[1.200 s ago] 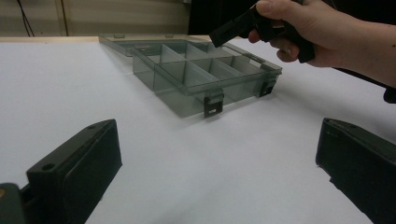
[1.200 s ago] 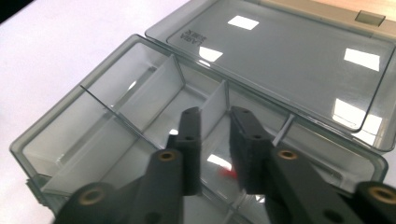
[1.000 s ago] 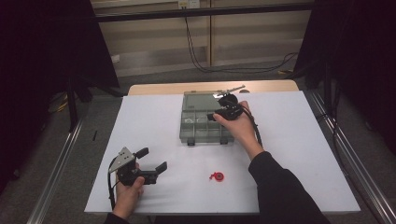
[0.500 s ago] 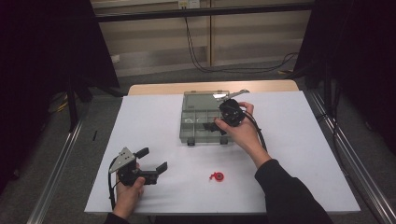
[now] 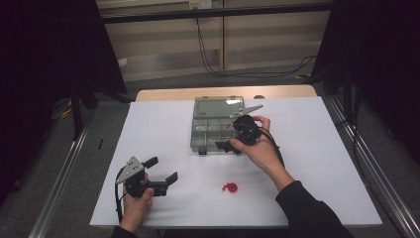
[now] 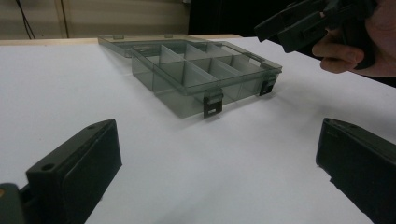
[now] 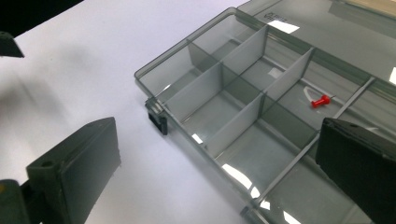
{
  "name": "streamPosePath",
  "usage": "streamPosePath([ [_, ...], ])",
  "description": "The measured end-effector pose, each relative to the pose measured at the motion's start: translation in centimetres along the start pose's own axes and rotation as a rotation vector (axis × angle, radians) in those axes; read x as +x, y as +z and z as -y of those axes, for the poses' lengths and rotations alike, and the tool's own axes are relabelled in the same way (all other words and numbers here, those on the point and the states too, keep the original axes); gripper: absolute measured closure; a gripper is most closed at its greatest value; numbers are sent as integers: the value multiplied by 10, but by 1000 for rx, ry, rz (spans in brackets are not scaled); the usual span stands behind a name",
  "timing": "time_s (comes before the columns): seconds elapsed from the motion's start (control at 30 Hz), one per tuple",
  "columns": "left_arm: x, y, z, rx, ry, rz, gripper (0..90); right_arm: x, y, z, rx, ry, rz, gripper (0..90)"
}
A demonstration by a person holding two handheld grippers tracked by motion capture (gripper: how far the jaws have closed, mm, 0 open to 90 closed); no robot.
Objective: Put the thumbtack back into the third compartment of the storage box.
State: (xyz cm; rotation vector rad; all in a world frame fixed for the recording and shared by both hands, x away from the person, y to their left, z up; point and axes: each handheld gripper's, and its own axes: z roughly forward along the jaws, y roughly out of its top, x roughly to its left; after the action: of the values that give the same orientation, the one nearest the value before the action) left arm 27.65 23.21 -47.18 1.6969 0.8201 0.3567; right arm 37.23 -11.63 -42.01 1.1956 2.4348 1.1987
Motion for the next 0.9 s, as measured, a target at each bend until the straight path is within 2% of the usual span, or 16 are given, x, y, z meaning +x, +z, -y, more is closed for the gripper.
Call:
streamPosePath([
  [0.27,1,0,0,4,4,1,0,8,-3,10,3,-26,-11,1],
  [0.37,1,0,0,6,6,3,0,12,-5,15,16,-34,3,12],
  [0.47,1,0,0,8,9,7,0,15,-8,19,17,-32,-5,22],
  [0.5,1,0,0,5,6,3,0,16,-9,20,18,-44,0,25],
  [0.8,1,0,0,6,7,2,0,25,-16,31,14,-59,-31,67],
  [0.9,1,0,0,8,9,2,0,29,-17,34,14,-66,-53,124],
])
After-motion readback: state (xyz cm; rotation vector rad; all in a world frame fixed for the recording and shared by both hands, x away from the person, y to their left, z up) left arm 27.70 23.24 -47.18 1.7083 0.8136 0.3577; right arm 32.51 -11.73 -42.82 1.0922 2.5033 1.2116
